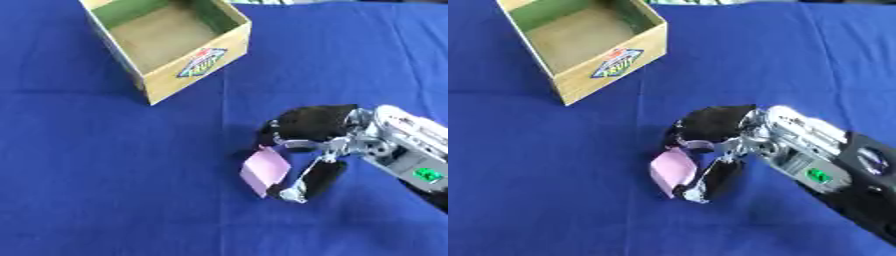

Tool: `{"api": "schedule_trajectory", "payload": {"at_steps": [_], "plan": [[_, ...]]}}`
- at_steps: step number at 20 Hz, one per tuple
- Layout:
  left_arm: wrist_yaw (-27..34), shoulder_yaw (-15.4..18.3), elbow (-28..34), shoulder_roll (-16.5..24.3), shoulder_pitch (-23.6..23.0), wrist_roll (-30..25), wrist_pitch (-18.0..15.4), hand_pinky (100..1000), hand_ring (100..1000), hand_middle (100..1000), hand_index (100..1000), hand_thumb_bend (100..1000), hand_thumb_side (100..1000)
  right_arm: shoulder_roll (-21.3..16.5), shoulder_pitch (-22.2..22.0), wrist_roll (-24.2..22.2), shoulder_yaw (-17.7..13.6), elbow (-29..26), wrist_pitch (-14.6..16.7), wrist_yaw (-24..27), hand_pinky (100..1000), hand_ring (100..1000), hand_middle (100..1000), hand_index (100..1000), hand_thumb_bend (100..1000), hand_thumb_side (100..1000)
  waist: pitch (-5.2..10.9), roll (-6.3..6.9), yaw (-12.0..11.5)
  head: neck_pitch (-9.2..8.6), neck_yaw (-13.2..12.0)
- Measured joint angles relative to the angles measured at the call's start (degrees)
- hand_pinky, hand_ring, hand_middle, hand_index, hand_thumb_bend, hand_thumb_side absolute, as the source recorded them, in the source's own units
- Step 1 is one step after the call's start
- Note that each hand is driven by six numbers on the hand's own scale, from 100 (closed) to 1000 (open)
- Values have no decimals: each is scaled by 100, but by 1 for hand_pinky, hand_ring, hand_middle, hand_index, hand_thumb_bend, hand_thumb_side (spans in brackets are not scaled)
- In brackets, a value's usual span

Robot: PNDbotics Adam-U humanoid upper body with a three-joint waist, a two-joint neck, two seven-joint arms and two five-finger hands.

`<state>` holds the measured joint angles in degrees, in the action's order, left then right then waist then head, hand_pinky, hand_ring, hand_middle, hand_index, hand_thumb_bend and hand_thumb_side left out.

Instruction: Pick up objects on the table and place them in the box.

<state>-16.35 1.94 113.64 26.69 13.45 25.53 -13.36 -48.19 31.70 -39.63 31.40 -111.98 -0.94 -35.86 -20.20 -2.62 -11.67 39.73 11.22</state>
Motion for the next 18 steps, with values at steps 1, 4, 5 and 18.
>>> {"api": "schedule_trajectory", "payload": {"at_steps": [1,4,5,18], "plan": [[0,0,0,0,5,-1,0,702,743,708,734,533,880,0,0,38,-7,0,-13,0,745,700,545,670,164,494,0,0,0,-1,0],[0,0,0,0,10,-4,2,702,743,708,734,530,880,0,2,161,-33,8,-70,-3,730,674,508,628,110,497,0,0,-2,-5,8],[0,0,0,0,10,-5,3,702,743,708,734,530,880,0,2,215,-34,19,-97,-2,730,674,508,628,110,497,0,0,-3,-6,10],[0,0,0,-1,17,-22,20,702,744,709,735,531,882,-5,752,1043,-628,-144,-420,523,734,638,497,597,100,486,1,4,31,-59,59]]}}
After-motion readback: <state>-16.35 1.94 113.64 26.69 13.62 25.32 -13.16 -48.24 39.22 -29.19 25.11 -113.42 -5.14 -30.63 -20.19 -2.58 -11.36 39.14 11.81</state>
